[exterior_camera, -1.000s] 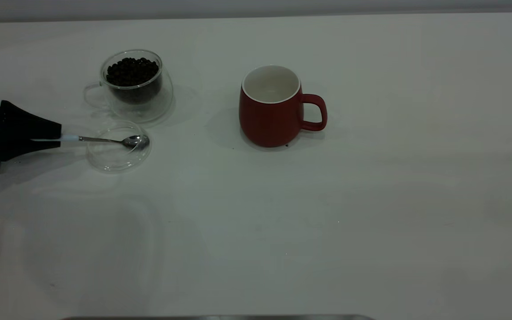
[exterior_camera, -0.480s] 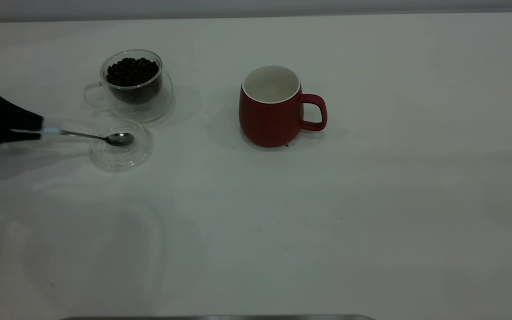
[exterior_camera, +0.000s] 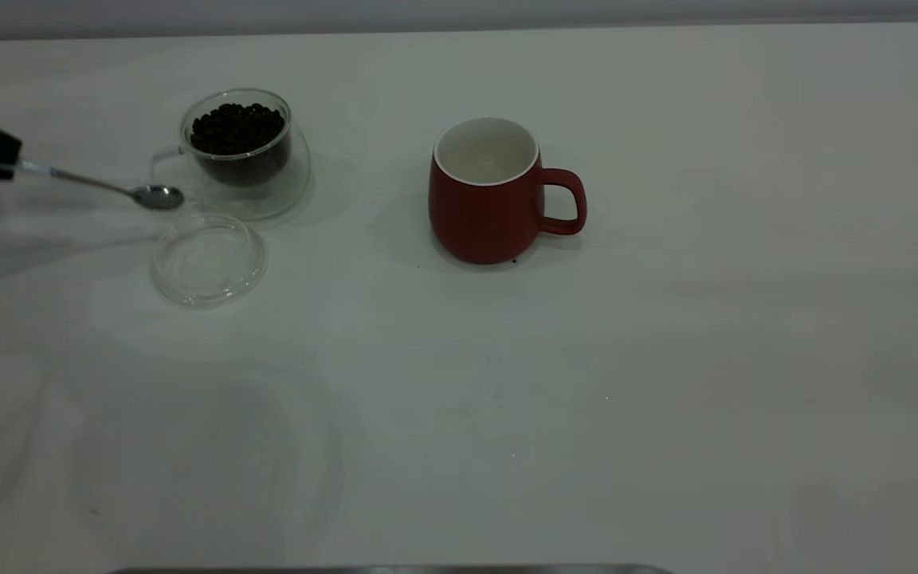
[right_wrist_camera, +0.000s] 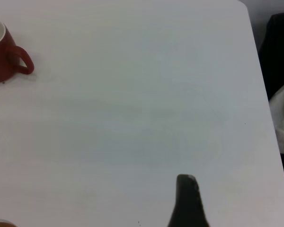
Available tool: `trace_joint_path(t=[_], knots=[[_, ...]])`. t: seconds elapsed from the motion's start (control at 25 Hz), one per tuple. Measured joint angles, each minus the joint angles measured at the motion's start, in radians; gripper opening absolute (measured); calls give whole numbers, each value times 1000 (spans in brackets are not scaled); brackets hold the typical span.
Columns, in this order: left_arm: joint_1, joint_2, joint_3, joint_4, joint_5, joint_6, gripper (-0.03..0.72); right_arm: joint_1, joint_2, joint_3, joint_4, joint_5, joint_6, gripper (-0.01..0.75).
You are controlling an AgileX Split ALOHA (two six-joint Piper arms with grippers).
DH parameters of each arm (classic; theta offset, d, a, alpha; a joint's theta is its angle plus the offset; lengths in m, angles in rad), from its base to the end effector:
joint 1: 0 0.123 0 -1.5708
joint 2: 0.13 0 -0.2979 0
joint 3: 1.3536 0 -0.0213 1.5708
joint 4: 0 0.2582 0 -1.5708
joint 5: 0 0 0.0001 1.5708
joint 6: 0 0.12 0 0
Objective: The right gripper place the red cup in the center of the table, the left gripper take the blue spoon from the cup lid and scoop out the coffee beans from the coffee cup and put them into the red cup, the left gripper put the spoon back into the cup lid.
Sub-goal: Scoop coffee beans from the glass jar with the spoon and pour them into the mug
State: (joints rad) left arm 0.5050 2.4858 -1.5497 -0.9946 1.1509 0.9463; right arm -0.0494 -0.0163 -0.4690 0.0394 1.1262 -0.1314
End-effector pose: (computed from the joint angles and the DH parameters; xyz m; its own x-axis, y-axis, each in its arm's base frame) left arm 0.4223 0.1284 0.0167 -0.9581 -0.2530 -0.1346 -0.0636 0.6457 -0.7609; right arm 0.0117 0.0037 0.2515 -0.5237 -0.0884 -0.8473 -0.0409 0.9961 -0.0786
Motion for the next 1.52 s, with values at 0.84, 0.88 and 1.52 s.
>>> trace_joint_path(t=[0.84,0.88,1.52], knots=[[-152,-106,-83,21,13,-165,120,0,0,0,0,0,0,588],[-161,-109,-94,21,13,-174,120,0,0,0,0,0,0,588],[-259,-88,-134,25,13,314,120,0,0,0,0,0,0,588]])
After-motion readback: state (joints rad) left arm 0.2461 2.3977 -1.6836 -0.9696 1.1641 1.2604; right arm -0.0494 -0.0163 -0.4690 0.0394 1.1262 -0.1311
